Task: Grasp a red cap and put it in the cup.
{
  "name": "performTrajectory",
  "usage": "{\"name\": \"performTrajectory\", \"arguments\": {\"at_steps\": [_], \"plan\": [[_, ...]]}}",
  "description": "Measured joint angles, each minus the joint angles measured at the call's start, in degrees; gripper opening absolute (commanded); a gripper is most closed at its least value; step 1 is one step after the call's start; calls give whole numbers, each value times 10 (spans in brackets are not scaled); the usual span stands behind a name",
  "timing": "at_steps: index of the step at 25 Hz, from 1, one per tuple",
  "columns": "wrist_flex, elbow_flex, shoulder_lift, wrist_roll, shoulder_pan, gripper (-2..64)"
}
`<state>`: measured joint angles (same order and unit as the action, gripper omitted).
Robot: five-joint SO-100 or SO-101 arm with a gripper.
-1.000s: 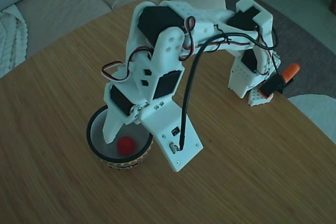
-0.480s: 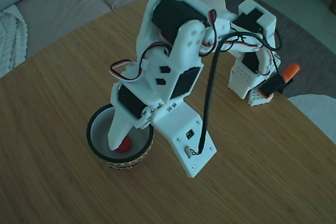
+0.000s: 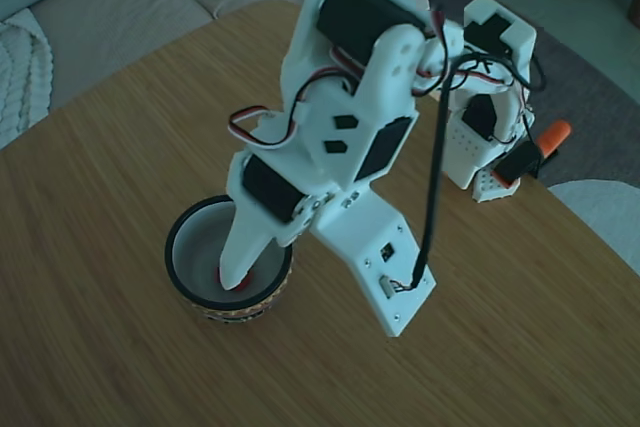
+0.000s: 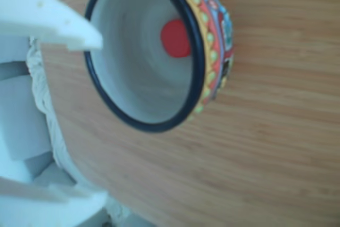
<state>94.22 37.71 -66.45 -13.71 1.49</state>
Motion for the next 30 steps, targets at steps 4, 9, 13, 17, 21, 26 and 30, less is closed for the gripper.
{"name": "performTrajectory", "arguments": {"at_steps": [4,9,13,17,21,26,30], "plan": [[0,40,-49,0,5,311],[0,109,-103,0,3,311],[0,163,-152,0,4,311],[0,217,-203,0,4,311],[0,270,-248,-4,4,311],[0,318,-276,-4,4,311],[0,338,-276,-3,4,311]]}}
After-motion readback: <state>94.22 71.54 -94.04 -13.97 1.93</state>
